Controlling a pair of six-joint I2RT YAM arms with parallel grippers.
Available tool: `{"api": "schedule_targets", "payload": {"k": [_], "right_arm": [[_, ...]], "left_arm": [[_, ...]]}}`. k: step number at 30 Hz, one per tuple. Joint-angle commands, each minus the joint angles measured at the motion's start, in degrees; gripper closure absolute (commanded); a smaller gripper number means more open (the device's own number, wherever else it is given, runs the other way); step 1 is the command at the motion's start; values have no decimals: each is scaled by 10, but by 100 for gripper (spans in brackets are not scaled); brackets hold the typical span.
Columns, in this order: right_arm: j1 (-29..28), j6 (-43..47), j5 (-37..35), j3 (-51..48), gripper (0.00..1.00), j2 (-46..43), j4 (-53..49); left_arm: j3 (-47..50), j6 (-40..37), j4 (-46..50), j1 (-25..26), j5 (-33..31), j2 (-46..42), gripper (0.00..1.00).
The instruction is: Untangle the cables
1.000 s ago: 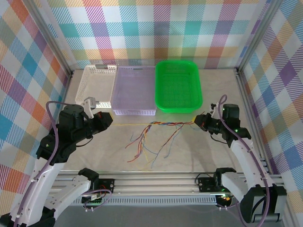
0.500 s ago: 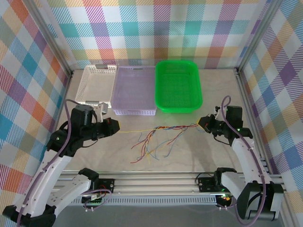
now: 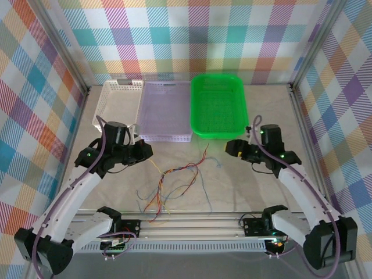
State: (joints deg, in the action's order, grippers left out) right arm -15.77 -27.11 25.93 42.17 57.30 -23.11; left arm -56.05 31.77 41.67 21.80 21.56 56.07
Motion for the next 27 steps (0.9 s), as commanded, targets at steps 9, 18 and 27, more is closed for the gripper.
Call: {"api": "schedule_targets", "payload": {"k": [9,18,27], "right_arm": [[-204,75,-150,36,38,154,64],[-223,94,-199,15,42,220,169],[-230,123,-169,-40,42,227,238]], "left_arm": [[-109,-19,-26,57,11,84,100],[-159,-78,12,95,34,111,100],[-179,-96,43,98,31,126,100]]}}
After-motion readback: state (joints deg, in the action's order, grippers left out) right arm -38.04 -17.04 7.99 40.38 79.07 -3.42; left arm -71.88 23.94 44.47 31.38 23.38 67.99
